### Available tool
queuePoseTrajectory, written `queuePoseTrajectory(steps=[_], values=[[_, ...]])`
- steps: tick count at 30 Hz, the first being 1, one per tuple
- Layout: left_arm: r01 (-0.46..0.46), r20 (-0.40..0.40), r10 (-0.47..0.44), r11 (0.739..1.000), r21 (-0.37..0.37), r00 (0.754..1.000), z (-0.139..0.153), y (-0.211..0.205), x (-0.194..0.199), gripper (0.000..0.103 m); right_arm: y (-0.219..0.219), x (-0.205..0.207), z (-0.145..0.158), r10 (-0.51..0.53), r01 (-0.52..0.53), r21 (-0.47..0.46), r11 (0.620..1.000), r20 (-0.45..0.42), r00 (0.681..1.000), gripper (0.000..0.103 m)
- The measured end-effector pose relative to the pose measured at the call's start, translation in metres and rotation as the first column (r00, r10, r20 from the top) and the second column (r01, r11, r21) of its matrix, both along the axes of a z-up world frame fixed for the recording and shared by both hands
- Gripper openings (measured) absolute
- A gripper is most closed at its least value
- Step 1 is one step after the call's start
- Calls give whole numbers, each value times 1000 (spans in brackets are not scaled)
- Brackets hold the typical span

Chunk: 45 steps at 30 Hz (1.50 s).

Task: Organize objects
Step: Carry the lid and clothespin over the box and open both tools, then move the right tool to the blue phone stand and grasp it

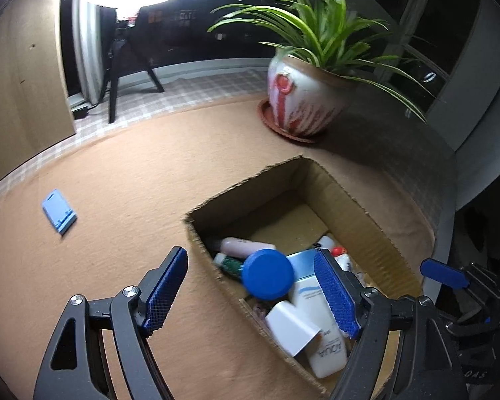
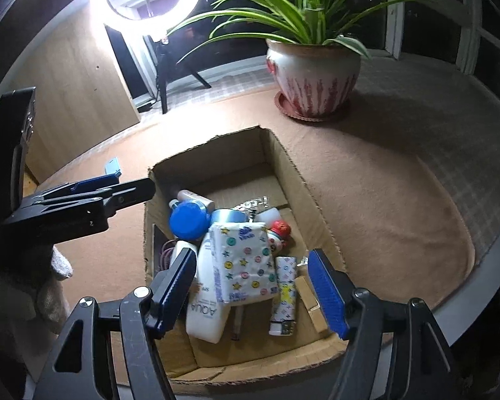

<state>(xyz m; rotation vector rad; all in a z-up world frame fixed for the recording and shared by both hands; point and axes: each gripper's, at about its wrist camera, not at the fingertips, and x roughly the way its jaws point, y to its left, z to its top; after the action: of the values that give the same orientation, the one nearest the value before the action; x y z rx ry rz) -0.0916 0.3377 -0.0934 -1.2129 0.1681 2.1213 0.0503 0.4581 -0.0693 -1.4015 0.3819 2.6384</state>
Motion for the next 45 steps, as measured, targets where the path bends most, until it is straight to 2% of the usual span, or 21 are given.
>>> queuePoseTrajectory(steps=[6, 11, 16, 19, 23, 28, 37, 45], values=[[-61, 9, 61, 998, -15, 998, -3, -38, -8, 82, -20, -19, 5, 69, -69, -1, 998, -15, 997, 66], [-139, 22, 139, 990, -29, 990, -8, -85, -13, 82, -45, -48, 11, 150, -150, -5, 989, -25, 988, 66], [-211, 33, 213, 976, -54, 977, -15, -137, -14, 82, -82, -91, 9, 256, -256, -25, 966, -16, 967, 66], [-268, 50, 271, 962, -55, 961, -18, -173, -13, 82, -104, -123, 3, 306, -305, -72, 950, 0, 952, 66], [-342, 59, 346, 937, -70, 936, -22, -219, -9, 82, -138, -167, -7, 363, -358, -147, 922, 14, 932, 66], [-434, 74, 440, 897, -84, 895, -26, -276, 0, 82, -183, -223, -27, 405, -394, -152, 906, 49, 913, 66], [-577, 104, 583, 812, -88, 806, -35, -358, 19, 82, -231, -294, -72, 418, -409, -87, 908, 171, 892, 66], [-643, 116, 650, 760, -95, 751, -38, -396, 31, 82, -242, -327, -99, 396, -404, -19, 915, 243, 886, 66]])
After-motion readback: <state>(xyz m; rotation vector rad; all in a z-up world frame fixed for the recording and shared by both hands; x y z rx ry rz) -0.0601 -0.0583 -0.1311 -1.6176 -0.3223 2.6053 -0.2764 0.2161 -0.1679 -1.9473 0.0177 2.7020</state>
